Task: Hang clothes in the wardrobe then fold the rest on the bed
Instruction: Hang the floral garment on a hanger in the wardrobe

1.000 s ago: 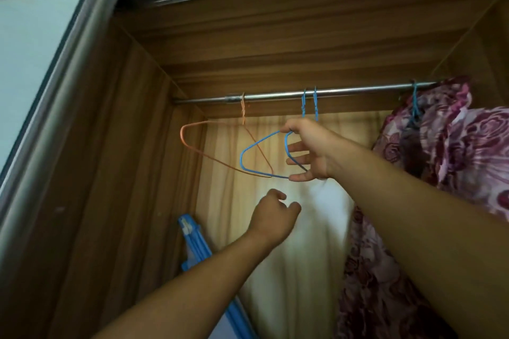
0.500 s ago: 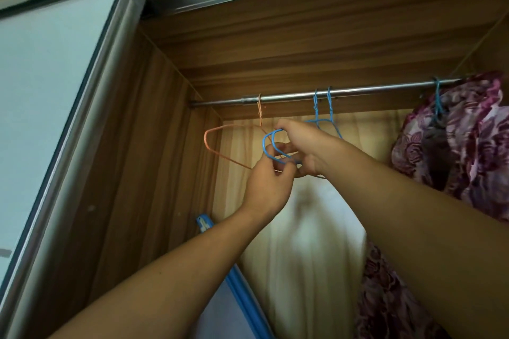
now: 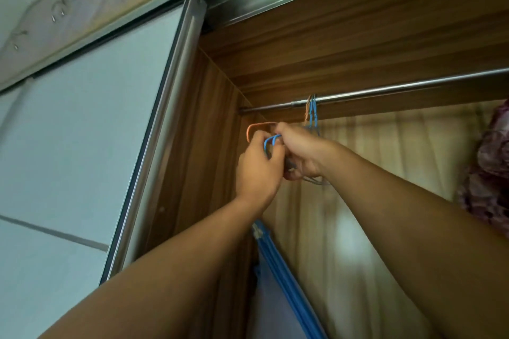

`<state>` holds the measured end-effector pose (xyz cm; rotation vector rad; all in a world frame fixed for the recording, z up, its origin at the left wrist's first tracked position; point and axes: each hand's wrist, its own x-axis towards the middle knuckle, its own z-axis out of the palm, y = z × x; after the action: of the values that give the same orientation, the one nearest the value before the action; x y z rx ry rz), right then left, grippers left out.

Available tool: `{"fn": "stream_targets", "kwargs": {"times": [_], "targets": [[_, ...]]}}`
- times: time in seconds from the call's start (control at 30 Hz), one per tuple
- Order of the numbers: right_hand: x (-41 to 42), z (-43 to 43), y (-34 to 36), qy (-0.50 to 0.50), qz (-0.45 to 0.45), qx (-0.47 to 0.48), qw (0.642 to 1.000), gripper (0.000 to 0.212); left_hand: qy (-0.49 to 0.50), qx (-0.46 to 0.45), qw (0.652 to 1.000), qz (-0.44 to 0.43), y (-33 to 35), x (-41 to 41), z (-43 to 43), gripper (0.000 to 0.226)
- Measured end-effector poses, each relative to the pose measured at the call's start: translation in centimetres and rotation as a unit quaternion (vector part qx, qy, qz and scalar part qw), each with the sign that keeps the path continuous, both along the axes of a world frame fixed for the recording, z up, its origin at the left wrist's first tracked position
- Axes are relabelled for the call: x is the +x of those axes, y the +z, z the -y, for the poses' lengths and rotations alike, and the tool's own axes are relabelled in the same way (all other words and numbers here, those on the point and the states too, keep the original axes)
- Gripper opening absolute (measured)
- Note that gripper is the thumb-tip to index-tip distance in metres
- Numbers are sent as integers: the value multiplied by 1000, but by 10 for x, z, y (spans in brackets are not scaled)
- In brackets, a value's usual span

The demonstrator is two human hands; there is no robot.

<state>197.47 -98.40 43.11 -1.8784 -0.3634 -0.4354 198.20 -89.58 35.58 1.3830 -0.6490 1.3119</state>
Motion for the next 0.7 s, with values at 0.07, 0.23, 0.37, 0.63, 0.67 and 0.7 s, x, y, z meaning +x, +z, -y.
{"fn": "stream_targets", "kwargs": {"times": [0.07, 0.23, 0.37, 0.63, 0.67, 0.7], "targets": [[11, -12, -2, 17, 10, 9, 1000, 32, 111, 62, 991, -33, 1, 4, -16, 21], [33, -33, -4, 5, 35, -17, 999, 35, 216, 107, 968, -71, -1, 9, -38, 23], [46, -47, -2, 12, 44, -39, 998, 39, 222, 101, 965, -96, -3, 11, -40, 22], [54, -48, -16, 101, 33, -17, 994, 49, 172, 74, 967, -174, -10, 8, -60, 26], [52, -44, -18, 101, 39, -25, 994, 51, 164, 67, 967, -185, -12, 8, -62, 30], [51, -39, -21, 91, 52, -31, 994, 53, 158, 59, 966, -194, -15, 6, -64, 35]]}}
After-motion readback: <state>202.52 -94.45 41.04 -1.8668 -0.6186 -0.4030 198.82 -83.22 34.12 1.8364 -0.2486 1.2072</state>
